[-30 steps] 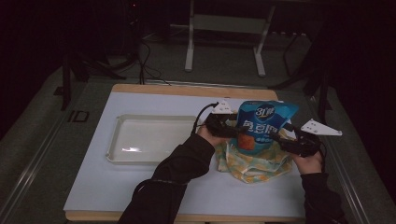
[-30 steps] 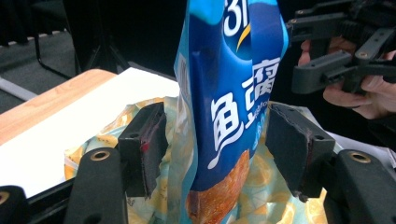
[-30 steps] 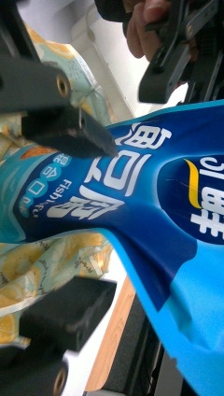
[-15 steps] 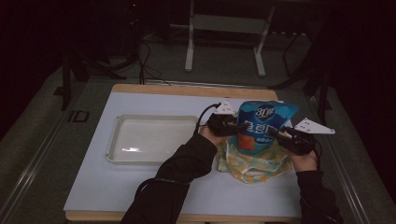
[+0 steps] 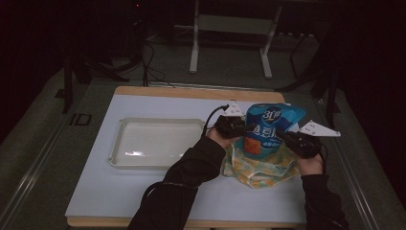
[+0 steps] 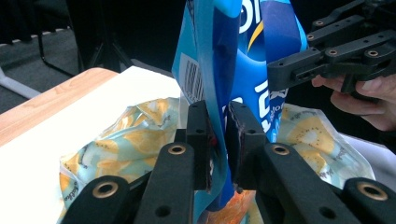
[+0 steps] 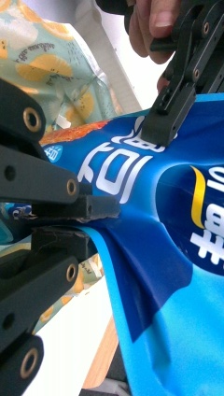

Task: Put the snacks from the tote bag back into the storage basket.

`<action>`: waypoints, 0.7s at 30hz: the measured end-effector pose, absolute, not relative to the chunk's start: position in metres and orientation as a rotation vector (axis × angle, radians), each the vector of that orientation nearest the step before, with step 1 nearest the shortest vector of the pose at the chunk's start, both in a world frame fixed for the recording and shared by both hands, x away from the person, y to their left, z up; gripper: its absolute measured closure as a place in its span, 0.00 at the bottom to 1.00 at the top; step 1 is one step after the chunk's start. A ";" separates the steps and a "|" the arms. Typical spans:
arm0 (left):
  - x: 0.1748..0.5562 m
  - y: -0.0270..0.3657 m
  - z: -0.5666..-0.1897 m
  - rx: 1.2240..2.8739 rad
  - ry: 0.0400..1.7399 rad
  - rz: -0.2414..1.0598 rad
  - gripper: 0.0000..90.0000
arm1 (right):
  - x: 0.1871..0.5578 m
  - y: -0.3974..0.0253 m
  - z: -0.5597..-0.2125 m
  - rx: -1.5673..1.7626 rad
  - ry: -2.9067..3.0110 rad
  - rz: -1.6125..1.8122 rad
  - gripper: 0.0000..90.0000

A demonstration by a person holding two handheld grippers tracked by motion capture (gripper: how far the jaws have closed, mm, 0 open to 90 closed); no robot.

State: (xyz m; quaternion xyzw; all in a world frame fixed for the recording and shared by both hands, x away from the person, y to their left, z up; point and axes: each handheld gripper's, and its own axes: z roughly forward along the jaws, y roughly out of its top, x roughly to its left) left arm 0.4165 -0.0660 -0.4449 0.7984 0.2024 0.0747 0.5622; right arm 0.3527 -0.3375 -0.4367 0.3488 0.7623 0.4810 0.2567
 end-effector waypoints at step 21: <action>0.415 -0.071 -0.435 1.906 0.500 0.207 0.99 | 0.352 -0.336 -0.431 0.947 2.057 1.296 0.99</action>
